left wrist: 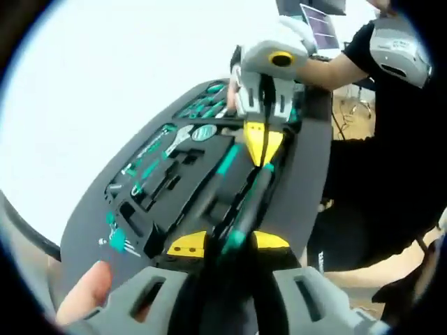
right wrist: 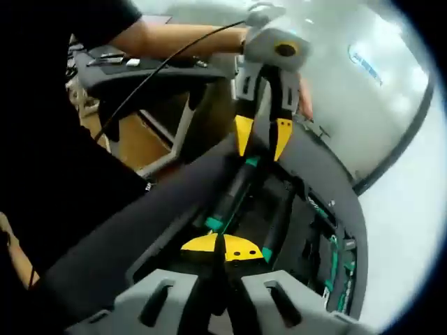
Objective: Pick up the tools and put them into their designated positions in the toolbox.
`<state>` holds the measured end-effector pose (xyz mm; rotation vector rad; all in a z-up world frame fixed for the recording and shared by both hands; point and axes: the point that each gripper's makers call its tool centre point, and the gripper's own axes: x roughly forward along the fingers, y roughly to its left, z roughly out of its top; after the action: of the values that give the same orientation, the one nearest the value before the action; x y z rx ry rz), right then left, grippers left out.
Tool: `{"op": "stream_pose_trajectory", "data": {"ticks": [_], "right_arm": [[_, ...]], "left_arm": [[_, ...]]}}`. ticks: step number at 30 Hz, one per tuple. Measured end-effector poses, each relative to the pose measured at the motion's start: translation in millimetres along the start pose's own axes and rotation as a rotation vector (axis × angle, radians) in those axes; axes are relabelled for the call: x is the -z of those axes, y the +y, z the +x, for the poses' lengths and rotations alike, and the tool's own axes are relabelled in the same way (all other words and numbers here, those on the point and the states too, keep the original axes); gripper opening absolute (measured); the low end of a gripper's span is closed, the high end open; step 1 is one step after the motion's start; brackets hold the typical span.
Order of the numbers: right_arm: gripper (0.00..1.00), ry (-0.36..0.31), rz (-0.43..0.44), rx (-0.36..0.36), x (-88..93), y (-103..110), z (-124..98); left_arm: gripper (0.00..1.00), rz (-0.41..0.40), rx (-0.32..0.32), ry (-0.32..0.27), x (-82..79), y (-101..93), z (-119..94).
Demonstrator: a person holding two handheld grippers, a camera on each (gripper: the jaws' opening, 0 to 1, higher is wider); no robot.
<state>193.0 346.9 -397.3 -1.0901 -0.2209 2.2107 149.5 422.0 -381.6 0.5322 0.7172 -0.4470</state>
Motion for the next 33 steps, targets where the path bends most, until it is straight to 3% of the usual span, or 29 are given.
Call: {"op": "stream_pose_trajectory", "data": {"ticks": [3,4,7,8,10,12,16,18,21,24,26,28,30,31,33], "right_arm": [[0.0,-0.023,0.177,0.03,0.3,-4,-8],[0.0,-0.03,0.192,0.04,-0.7,-6,-12],[0.01,-0.061,0.19,0.053,-4.6,-10,-20],[0.01,-0.066,0.19,0.053,-5.5,-10,-21],[0.01,-0.068,0.19,0.049,-6.7,-10,-19],[0.02,-0.056,0.18,0.033,-6.9,-11,-12],[0.03,-0.048,0.146,0.026,-5.9,-9,-9],[0.03,-0.051,0.146,0.026,-5.7,-10,-10],[0.03,-0.056,0.155,0.027,-5.5,-10,-12],[0.04,-0.052,0.185,0.029,-2.2,-9,-14],[0.04,-0.053,0.203,0.041,-0.5,-12,-18],[0.04,-0.063,0.218,0.066,-0.7,-18,-22],[0.04,-0.09,0.264,0.101,-2.7,-28,-29],[0.04,-0.1,0.276,0.109,-2.7,-34,-30],[0.04,-0.111,0.309,0.149,-0.7,-45,-36]], "left_arm": [[0.19,0.038,-0.004,0.014,-1.5,-2.7,9],[0.19,0.047,0.003,0.008,-5.0,-5.8,12],[0.19,0.082,0.021,0.013,-15.8,-13.2,20],[0.19,0.125,0.026,0.052,-16.4,-12.2,22],[0.19,0.131,0.041,0.107,-17.9,-12.3,24],[0.19,0.179,0.038,0.141,-20.9,-8.0,28],[0.15,0.164,0.095,0.219,-19.4,-13.5,30],[0.13,0.224,0.096,0.25,-17.3,-12.0,35],[0.14,0.28,0.061,0.311,-11.2,-5.8,43],[0.12,0.254,0.034,0.337,-12.5,-6.8,44],[0.09,0.346,0.039,0.347,-10.0,-2.7,40],[0.09,0.348,0.009,0.363,-10.1,-6.2,34],[0.09,0.433,-0.078,0.374,-15.1,3.6,27],[0.09,0.54,-0.114,0.378,-20.6,6.7,23],[0.08,0.554,-0.18,0.351,-31.3,9.2,19]]}}
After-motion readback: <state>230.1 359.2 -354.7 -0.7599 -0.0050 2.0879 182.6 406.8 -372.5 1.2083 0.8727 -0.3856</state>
